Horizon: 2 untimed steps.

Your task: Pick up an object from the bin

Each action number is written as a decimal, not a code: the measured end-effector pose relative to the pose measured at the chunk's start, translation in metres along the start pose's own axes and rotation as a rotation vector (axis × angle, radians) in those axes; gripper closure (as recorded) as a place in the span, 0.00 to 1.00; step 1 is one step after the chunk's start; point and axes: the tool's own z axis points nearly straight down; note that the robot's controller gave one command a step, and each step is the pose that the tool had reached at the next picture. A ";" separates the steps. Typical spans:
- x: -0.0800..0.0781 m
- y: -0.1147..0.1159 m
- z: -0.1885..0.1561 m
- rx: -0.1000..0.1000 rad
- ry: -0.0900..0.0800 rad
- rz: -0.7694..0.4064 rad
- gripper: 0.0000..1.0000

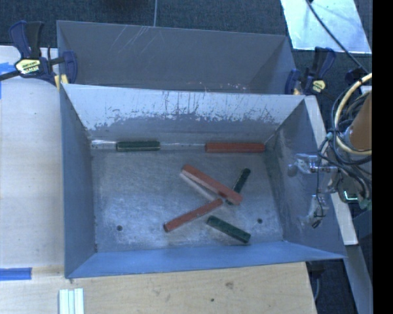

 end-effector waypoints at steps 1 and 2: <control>-0.054 0.074 0.113 -0.003 -0.001 0.088 0.00; -0.121 0.067 0.148 0.002 -0.009 -0.021 0.00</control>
Offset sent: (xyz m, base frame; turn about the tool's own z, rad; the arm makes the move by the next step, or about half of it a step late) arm 0.0532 0.0700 -0.1087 0.0923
